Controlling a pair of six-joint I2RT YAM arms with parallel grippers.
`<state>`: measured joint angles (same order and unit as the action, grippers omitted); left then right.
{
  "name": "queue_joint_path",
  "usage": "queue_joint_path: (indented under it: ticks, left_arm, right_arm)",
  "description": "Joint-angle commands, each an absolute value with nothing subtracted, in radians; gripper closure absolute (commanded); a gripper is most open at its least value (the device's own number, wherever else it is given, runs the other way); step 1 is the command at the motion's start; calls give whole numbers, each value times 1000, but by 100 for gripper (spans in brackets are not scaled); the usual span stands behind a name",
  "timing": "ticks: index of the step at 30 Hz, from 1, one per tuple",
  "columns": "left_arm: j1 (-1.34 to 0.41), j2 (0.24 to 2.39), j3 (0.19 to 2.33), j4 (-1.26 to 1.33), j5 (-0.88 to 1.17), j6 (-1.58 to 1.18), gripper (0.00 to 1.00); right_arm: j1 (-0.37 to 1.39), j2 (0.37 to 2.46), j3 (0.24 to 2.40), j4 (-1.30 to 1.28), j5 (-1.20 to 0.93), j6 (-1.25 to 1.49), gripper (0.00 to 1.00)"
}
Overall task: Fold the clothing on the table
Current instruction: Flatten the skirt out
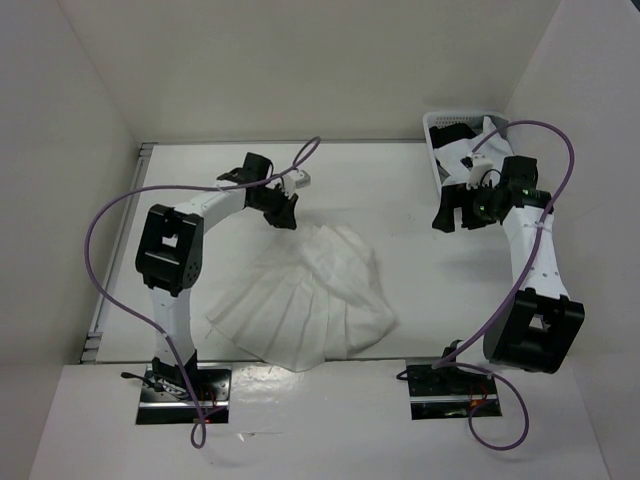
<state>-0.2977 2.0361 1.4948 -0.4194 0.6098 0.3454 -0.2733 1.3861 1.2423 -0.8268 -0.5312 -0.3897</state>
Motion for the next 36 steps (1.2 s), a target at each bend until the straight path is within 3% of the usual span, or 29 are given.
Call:
queue_joint_path:
  ticks: [1, 13, 21, 25, 26, 30, 33, 36]
  left_arm:
    - [-287, 2049, 1591, -468, 657, 380, 90]
    - [-259, 1999, 1951, -656, 618, 410, 84]
    - [-458, 2035, 2313, -820, 532, 400, 81]
    - [-673, 2228, 2787, -1133, 476, 428, 81]
    - [-746, 2270, 3082, -1202, 476, 428, 81]
    - [-815, 2168, 2941, -1157, 465, 425, 81]
    - [-737, 2177, 2928, -1190, 465, 405, 81]
    - [-634, 2137, 2803, -1203, 688, 405, 76]
  right_arm:
    - [-281, 1348, 1238, -804, -545, -385, 4]
    - [-290, 1296, 1177, -772, -572, -376, 4]
    - [-290, 1252, 1149, -752, -572, -365, 4]
    - [-299, 1252, 1131, -733, -581, -356, 4]
    - [-299, 1252, 1131, -733, -581, -356, 4]
    - [-308, 1241, 1131, -733, -612, -356, 4]
    - [-308, 1232, 1121, -733, -623, -356, 4]
    - [-308, 1223, 1097, -742, -634, -356, 4]
